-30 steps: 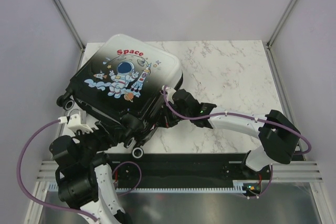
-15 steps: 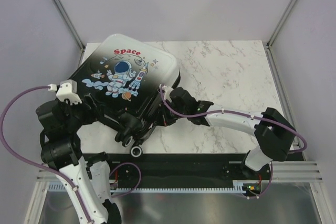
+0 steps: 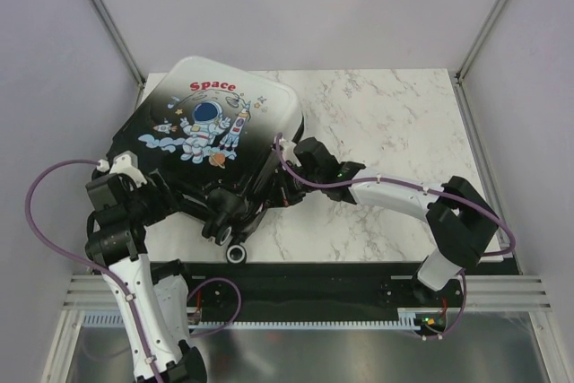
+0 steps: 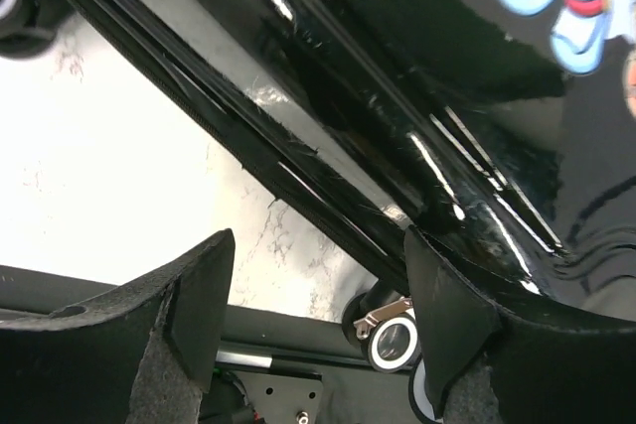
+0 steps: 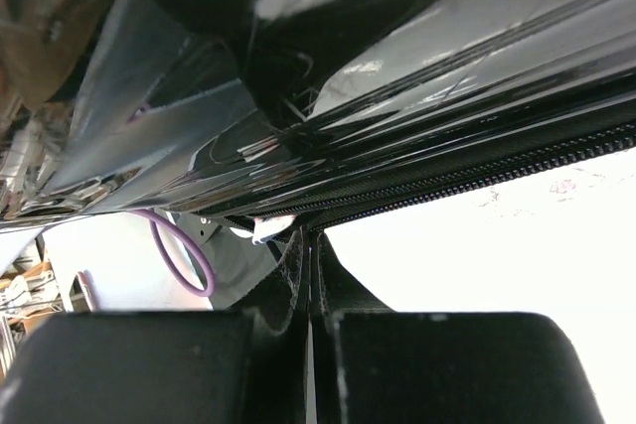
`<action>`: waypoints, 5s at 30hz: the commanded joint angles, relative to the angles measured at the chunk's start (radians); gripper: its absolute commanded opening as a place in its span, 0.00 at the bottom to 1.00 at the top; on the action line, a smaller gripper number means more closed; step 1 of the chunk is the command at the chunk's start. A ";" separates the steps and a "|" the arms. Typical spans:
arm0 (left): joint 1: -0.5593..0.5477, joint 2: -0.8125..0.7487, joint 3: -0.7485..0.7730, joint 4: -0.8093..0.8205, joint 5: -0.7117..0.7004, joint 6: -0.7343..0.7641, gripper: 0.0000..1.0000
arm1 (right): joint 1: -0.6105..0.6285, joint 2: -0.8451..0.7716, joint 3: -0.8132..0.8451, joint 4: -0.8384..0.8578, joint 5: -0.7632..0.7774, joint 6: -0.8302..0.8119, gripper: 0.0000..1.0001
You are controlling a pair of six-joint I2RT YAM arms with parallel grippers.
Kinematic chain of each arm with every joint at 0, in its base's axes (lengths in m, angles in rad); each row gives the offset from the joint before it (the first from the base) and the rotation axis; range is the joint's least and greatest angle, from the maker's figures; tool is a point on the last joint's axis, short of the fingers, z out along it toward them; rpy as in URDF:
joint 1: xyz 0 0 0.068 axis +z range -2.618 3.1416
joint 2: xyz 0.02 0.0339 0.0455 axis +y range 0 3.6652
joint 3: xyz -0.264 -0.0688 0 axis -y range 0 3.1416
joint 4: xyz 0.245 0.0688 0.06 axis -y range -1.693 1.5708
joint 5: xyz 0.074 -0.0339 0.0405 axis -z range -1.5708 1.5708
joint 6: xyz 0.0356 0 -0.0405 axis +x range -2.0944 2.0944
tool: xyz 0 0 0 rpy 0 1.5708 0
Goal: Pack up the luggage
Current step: Zip the luggage at the center of the board.
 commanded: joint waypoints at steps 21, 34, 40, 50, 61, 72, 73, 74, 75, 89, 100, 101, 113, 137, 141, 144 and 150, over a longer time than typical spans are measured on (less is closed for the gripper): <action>-0.555 0.510 0.117 0.350 -0.306 -0.301 0.76 | -0.054 -0.027 -0.005 -0.113 -0.073 -0.042 0.00; -0.572 0.426 0.132 0.283 -0.302 -0.208 0.80 | -0.055 0.046 0.074 -0.133 -0.113 -0.078 0.00; -0.588 0.167 0.104 0.182 -0.210 -0.134 0.78 | -0.054 0.068 0.091 -0.142 -0.116 -0.081 0.00; -0.893 0.297 0.124 0.252 -0.309 -0.079 0.77 | -0.055 0.076 0.095 -0.162 -0.123 -0.085 0.00; -0.920 0.394 0.104 0.312 -0.381 -0.022 0.80 | -0.055 0.051 0.087 -0.174 -0.104 -0.096 0.00; -0.923 0.382 0.043 0.321 -0.386 -0.076 0.02 | -0.124 -0.061 0.081 -0.278 -0.039 -0.154 0.51; -0.924 0.357 0.049 0.321 -0.387 -0.085 0.02 | -0.175 -0.081 0.068 -0.295 -0.038 -0.168 0.66; -0.923 0.346 0.054 0.320 -0.387 -0.089 0.02 | -0.207 -0.125 0.060 -0.323 -0.041 -0.183 0.74; -0.923 0.337 0.057 0.318 -0.384 -0.093 0.02 | -0.245 -0.147 0.058 -0.344 -0.036 -0.203 0.80; -0.924 0.250 0.069 0.274 -0.364 -0.136 0.02 | -0.724 0.084 0.402 -0.481 0.042 -0.268 0.98; -0.923 0.162 0.061 0.205 -0.392 -0.194 0.02 | -0.750 0.327 0.623 -0.303 0.027 -0.064 0.98; -0.923 0.156 0.060 0.205 -0.394 -0.201 0.02 | -0.750 0.350 0.621 -0.288 0.009 -0.043 0.98; -0.923 0.142 0.090 0.200 -0.401 -0.307 0.02 | -0.686 0.484 0.594 0.042 -0.079 0.264 0.95; -0.924 0.228 0.029 0.254 -0.413 -0.280 0.38 | -0.720 0.494 0.381 0.314 -0.093 0.672 0.93; -0.924 0.236 0.040 0.225 -0.467 -0.261 0.39 | -0.718 0.487 0.377 0.344 -0.096 0.732 0.93; -0.929 0.254 0.041 0.216 -0.450 -0.240 0.40 | -0.717 0.494 0.379 0.379 -0.100 0.772 0.93; -0.932 0.295 0.078 0.168 -0.481 -0.226 0.42 | -0.713 0.510 0.400 0.427 -0.107 0.843 0.93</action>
